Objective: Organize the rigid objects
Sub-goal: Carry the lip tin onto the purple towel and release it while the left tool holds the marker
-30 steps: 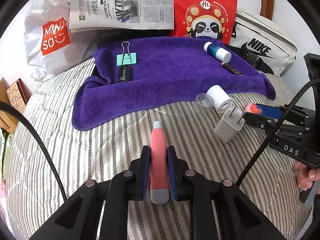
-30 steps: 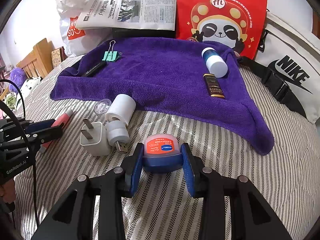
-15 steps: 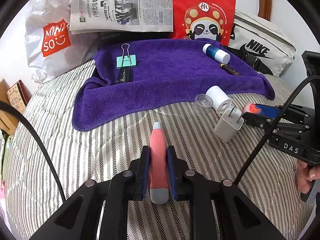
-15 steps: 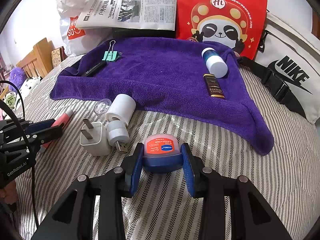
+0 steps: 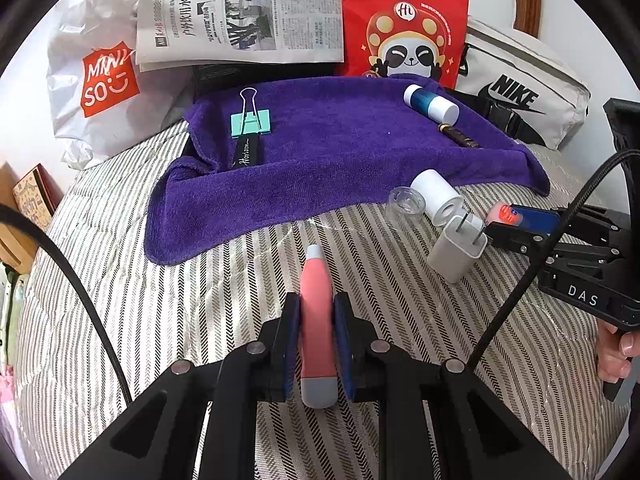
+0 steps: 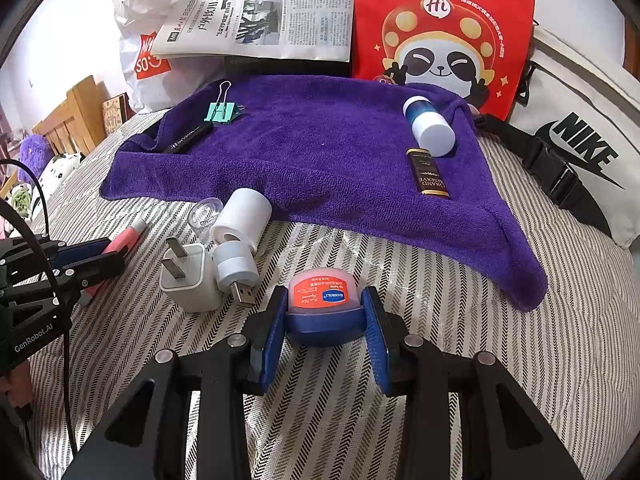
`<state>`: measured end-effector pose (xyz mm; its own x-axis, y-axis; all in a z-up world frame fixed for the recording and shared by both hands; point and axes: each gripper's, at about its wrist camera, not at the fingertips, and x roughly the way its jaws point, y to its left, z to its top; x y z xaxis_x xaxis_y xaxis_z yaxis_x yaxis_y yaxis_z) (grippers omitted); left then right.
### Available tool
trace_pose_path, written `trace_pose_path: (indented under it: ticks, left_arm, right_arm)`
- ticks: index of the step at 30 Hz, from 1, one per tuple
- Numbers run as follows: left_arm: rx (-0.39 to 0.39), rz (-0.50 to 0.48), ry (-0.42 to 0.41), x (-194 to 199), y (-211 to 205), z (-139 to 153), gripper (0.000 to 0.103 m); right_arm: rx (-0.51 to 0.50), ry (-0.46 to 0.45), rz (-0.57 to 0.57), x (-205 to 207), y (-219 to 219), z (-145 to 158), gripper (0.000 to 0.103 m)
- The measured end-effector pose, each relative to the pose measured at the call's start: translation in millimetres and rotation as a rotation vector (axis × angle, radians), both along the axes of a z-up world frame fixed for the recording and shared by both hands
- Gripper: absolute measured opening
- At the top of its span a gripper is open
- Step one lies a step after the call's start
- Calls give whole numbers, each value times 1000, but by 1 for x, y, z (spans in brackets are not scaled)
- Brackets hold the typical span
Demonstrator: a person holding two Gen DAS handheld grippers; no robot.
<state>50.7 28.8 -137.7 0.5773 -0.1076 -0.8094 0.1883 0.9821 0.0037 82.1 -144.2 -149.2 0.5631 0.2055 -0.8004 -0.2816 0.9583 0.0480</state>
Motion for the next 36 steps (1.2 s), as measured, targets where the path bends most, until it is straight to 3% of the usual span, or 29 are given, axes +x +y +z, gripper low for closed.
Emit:
trace_pose_path:
  ticks: [8,18,26,36]
  left_arm:
    - [-24,9,71,12,5,6,17]
    - [31,30,-1,17,1,42,17]
    - [17,40,-32,33,3,63,17]
    - [-12,76,-26,57,20,70,17]
  right_arm:
    - [15,-5,-19,-2,-4,4,37]
    - [73,-31,-55,-6,-25,43,37]
    - [72,-53,-58,1,-31,67,37]
    - [79,-68,-53,20,-36,82,37]
